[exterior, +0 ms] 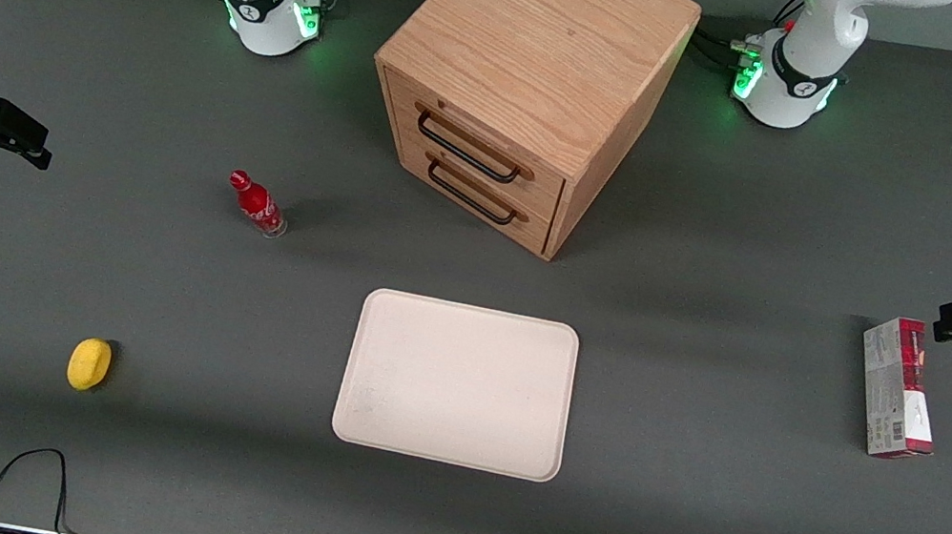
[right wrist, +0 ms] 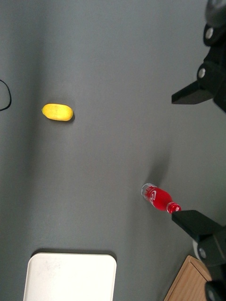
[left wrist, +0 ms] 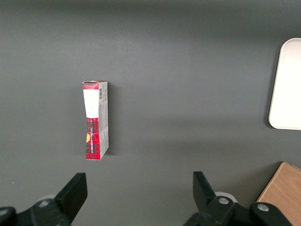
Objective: Open upper drawer
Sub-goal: 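Lift the right gripper from rest toward the wooden cabinet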
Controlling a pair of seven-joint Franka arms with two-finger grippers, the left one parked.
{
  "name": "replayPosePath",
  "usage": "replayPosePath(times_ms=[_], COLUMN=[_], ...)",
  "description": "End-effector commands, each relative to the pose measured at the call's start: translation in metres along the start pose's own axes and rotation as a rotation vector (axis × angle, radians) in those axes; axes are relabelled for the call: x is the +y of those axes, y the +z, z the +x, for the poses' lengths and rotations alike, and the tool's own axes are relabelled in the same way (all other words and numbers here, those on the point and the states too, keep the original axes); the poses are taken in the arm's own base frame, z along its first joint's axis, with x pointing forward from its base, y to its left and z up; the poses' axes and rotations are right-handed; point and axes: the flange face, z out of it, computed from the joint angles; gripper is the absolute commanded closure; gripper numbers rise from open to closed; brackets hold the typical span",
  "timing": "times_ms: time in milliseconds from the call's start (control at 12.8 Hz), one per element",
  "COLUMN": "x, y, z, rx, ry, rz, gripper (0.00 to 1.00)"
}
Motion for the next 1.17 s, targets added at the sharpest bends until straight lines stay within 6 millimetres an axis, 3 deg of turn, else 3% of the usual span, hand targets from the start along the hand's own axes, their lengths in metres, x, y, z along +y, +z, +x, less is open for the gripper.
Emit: replayPosePath(times_ms=[0,311,545,856,1090], x=[0.001,-0.013,-0.075,-0.188,-0.261], y=[-0.009,-0.013,-0.01,0.0,0.009], z=[-0.003,0.002,0.004,0.008,0.0], rx=[0.007,0.017,0.013,0.001,-0.01], ry=[-0.003,-0.03,-0.122,-0.306,-0.415], rz=[-0.006,-0.001,0.072,0.062,0.065], gripper=[0.0,0.0,0.0,0.0,0.0])
